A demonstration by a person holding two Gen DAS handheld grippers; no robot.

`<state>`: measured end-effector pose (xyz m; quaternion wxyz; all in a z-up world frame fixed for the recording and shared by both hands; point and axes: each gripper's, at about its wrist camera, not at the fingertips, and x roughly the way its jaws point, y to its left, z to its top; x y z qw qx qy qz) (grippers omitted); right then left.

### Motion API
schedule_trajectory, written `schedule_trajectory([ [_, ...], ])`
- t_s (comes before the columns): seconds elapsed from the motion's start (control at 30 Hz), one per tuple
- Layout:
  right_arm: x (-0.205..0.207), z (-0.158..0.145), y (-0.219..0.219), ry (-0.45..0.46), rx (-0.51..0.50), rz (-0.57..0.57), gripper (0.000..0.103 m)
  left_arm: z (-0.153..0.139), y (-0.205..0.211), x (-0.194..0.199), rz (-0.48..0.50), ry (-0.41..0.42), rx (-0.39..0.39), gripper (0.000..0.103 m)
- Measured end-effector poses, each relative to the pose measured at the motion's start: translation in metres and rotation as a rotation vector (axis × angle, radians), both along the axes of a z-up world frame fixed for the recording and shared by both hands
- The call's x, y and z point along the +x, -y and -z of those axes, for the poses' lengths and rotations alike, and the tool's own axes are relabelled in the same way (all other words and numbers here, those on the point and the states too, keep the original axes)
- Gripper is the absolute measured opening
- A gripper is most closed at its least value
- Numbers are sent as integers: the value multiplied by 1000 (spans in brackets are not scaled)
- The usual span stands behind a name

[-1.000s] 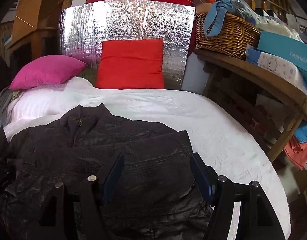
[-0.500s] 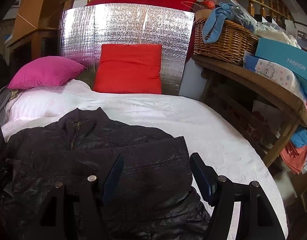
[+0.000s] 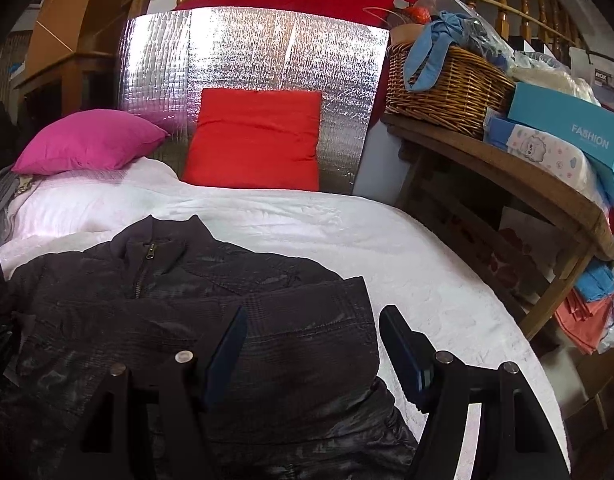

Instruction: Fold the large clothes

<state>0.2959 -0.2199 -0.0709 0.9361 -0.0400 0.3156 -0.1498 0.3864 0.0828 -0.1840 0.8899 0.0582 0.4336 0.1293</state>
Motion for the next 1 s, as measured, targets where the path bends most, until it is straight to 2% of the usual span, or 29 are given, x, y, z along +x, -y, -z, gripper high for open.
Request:
schedule_trajectory([
  [0.27, 0, -3, -5, 10, -23, 3, 72, -22, -6, -15, 12, 26, -60, 10],
  [0.33, 0, -4, -7, 13, -25, 4, 72, -30, -8, -21, 21, 32, -76, 16],
  [0.4, 0, -4, -9, 10, -25, 1, 72, -40, -13, -30, 31, 51, -96, 44],
  [0.47, 4, -1, -10, -14, 8, -18, 72, -56, -24, -42, 27, 107, -84, 60],
  [0.5, 6, 2, -9, -27, 40, -32, 72, -64, -32, -48, 18, 134, -80, 66],
  [0.53, 9, 6, -8, -44, 79, -48, 72, -70, -42, -54, 6, 159, -83, 68],
  [0.63, 21, 23, -8, -135, 238, -116, 71, -82, -83, -64, -72, 202, -98, 76],
  [0.7, 25, 33, -13, -170, 286, -144, 65, -80, -119, -67, -150, 198, -101, 78],
  [0.73, 28, 38, -18, -193, 290, -163, 60, -77, -133, -67, -180, 189, -99, 78],
  [0.87, 38, 64, -32, -297, 275, -198, 59, -60, -209, -72, -350, 141, -107, 78],
  [0.93, 43, 77, -32, -352, 275, -188, 59, -49, -249, -77, -440, 120, -144, 78],
  [1.0, 43, 76, -30, -348, 284, -187, 59, -39, -279, -80, -496, 106, -199, 78],
])
